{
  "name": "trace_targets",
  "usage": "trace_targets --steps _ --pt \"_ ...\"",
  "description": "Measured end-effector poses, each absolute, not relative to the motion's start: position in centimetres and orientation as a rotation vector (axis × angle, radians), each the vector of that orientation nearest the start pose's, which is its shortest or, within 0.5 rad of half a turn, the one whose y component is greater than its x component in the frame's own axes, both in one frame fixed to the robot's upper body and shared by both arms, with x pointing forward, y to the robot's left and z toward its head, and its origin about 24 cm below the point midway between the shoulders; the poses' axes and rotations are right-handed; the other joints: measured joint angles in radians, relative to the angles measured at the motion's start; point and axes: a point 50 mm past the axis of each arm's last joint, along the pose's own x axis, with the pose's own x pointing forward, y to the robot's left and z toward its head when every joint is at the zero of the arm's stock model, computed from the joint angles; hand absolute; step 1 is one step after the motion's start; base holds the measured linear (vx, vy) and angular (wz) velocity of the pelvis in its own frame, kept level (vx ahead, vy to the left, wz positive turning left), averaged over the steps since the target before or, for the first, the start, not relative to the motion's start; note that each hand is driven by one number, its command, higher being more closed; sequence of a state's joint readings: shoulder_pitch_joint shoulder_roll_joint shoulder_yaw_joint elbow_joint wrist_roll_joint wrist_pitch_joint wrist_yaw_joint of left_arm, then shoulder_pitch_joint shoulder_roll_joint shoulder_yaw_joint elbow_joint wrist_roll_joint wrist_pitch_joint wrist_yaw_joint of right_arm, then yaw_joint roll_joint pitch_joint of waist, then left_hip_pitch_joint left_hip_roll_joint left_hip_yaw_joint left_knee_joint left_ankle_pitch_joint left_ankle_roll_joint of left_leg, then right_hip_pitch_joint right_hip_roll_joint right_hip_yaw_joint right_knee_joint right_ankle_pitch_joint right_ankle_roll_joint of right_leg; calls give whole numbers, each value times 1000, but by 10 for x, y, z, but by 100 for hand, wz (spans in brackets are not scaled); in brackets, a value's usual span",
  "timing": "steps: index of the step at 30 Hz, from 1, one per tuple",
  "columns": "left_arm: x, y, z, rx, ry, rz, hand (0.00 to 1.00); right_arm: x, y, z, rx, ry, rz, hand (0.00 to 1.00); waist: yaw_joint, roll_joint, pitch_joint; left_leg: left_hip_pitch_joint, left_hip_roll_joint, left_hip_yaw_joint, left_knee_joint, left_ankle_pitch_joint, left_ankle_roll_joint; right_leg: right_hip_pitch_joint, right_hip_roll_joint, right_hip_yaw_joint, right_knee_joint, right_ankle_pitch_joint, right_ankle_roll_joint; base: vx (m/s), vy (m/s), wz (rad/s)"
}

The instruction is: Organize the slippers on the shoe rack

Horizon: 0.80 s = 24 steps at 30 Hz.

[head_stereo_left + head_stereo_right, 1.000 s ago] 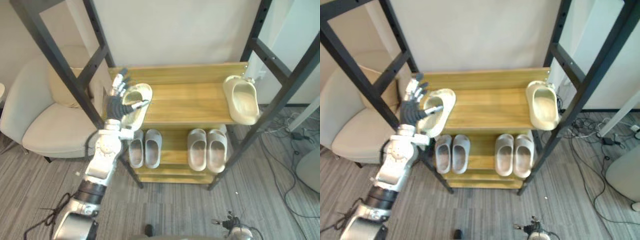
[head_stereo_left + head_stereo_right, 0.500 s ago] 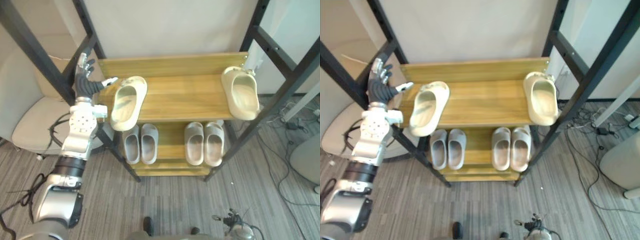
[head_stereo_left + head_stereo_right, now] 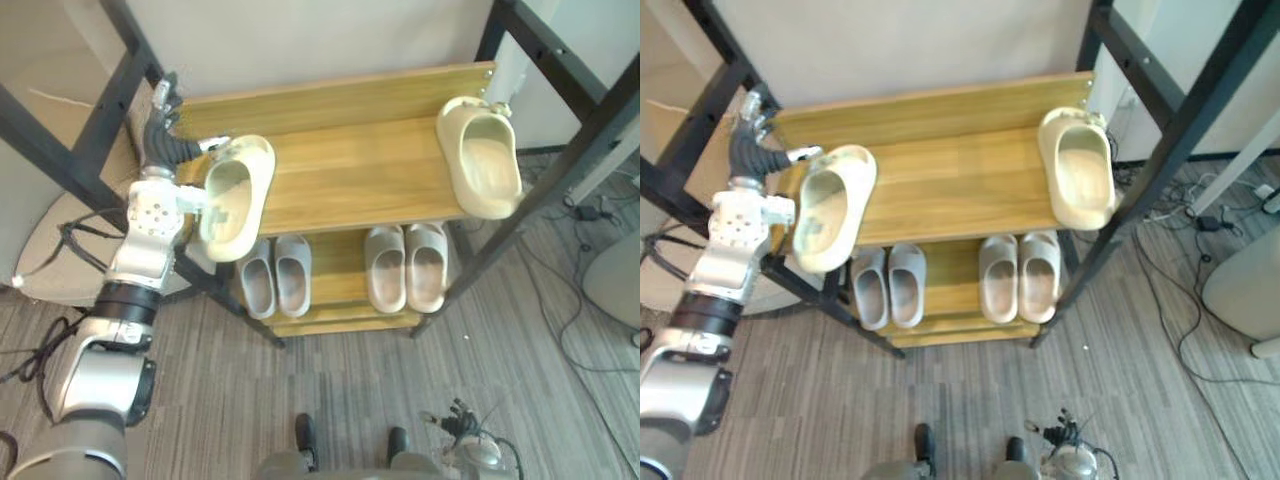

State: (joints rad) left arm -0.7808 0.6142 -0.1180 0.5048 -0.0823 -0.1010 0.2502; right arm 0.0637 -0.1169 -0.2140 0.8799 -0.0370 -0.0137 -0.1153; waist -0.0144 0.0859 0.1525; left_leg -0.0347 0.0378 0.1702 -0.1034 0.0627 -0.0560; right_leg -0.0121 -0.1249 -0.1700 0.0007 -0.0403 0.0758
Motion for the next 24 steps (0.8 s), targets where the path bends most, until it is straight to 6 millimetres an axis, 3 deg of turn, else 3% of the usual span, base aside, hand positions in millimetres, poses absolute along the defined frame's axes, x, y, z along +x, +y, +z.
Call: trace_targets --steps 15,24 --pt "365 251 226 614 -442 290 0 125 -233 -137 -103 928 -351 0 2 4 0 15 0 1 0 1 0 15 1 4 5 0 0 -4 4 -1" --pt "362 254 224 689 -440 294 0 125 -235 -136 -107 928 -344 0 0 20 1 19 0 -21 0 5 2 28 1 -17 6 -3 -2 -11 2 6"
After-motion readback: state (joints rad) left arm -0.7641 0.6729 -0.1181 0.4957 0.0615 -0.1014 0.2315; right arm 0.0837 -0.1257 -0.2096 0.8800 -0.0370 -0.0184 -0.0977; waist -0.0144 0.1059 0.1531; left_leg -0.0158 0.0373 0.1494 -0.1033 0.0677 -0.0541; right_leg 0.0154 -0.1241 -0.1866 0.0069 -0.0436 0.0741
